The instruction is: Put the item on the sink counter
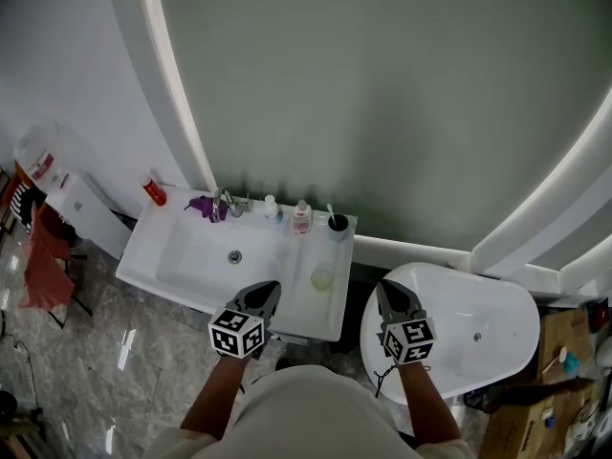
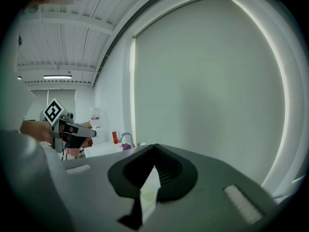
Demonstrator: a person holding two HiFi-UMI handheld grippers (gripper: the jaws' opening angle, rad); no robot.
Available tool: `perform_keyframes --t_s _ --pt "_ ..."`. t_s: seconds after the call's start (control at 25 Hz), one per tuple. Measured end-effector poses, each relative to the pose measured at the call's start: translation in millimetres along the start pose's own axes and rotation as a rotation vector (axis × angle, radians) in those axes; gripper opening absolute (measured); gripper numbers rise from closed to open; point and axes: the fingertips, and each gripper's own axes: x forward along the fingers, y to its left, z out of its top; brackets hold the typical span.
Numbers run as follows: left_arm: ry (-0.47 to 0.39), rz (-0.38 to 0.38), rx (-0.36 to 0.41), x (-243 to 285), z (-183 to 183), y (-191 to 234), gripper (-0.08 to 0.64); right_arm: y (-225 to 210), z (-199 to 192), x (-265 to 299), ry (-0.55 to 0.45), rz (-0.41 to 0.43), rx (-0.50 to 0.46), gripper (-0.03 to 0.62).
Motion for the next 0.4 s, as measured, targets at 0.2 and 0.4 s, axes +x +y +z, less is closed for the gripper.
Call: perform_keyframes --t_s 0.2,0.4 --pt "0.004 0.0 -0.008 0.3 -3.7 2.3 0.008 -0.8 -4.3 -0.7 0.005 -0.005 0.006 0.011" --pt "0.009 -0.001 -0.012 -0.4 -5.0 5.2 0.008 3.1 0.5 1.3 -0.001 -0.002 0.004 0.011"
